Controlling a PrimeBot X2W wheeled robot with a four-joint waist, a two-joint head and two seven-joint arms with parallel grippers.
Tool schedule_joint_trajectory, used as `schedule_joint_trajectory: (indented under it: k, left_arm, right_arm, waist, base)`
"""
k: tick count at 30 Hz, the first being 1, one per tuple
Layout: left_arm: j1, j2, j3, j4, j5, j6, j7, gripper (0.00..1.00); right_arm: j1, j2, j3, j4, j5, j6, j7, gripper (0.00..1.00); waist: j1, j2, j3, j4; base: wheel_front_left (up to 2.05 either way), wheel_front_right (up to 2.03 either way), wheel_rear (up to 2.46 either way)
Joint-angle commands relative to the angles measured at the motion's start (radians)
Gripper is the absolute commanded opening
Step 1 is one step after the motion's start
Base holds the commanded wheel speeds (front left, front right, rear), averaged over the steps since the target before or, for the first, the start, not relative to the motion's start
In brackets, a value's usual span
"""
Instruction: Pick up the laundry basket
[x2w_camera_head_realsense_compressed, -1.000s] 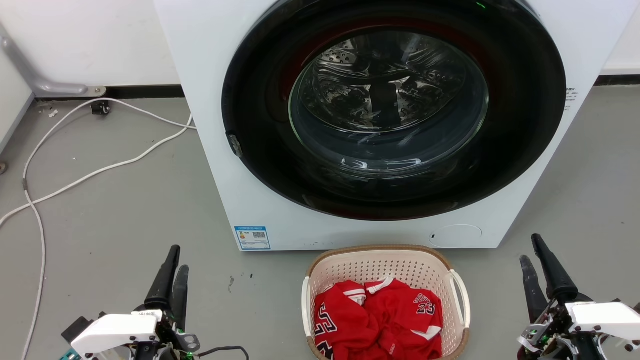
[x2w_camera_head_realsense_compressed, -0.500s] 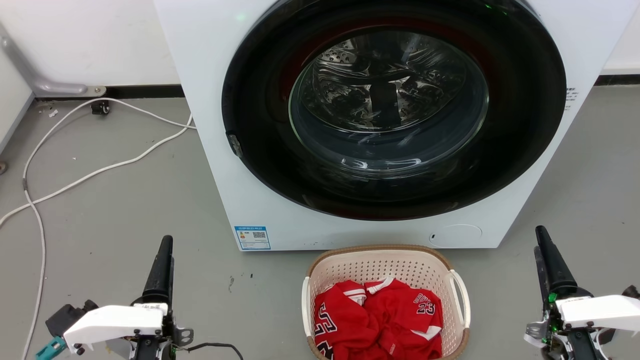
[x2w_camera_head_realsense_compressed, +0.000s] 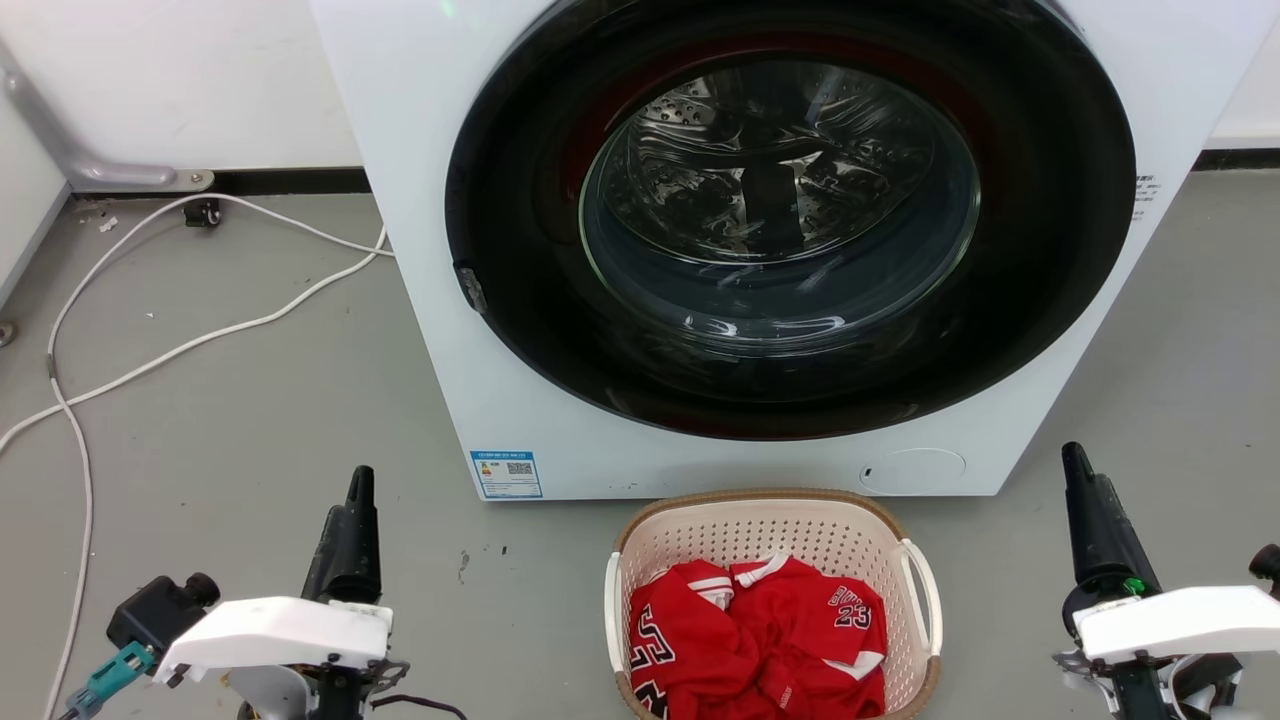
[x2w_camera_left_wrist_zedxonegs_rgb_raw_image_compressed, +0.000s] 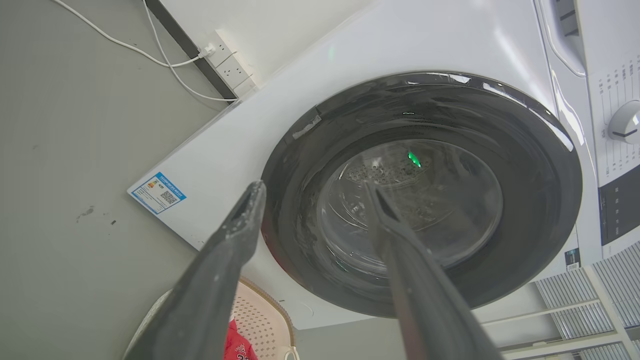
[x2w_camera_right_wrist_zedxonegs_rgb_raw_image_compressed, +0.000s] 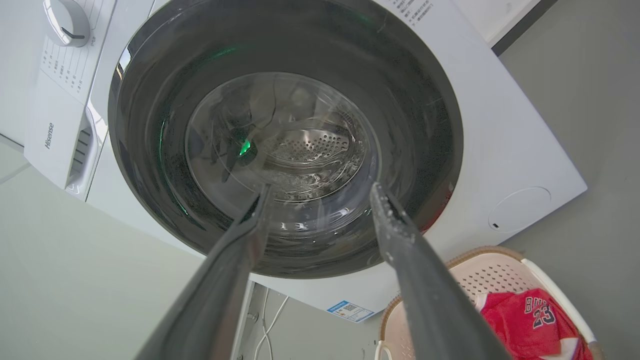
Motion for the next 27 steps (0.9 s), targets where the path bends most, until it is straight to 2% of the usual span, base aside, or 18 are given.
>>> schedule_joint_trajectory:
  k: [1,16,27]
  left_arm:
    - [-0.004,0.003,-0.007,-0.024,0.043,0.009,-0.012,1.00]
    - [0.014,0.003,-0.053,-0.030,0.303,0.037,-0.063,1.00]
    - [0.029,0.003,-0.076,-0.041,0.454,0.046,-0.095,1.00]
  right_arm:
    - [0.001,-0.003,0.003,-0.024,-0.051,0.000,-0.012,1.00]
    - [0.031,-0.003,-0.004,-0.031,-0.288,0.000,-0.062,1.00]
    - [0.049,-0.003,-0.001,-0.052,-0.438,0.000,-0.094,1.00]
  waist:
    - [0.0000,0.0000,0.000,0.000]
    - [0.0000,0.0000,-0.001,0.004]
    - [0.0000,0.0000,-0.004,0.006]
  base:
    - [0.00,0.00,0.00]
    - [0.00,0.00,0.00]
    - [0.00,0.00,0.00]
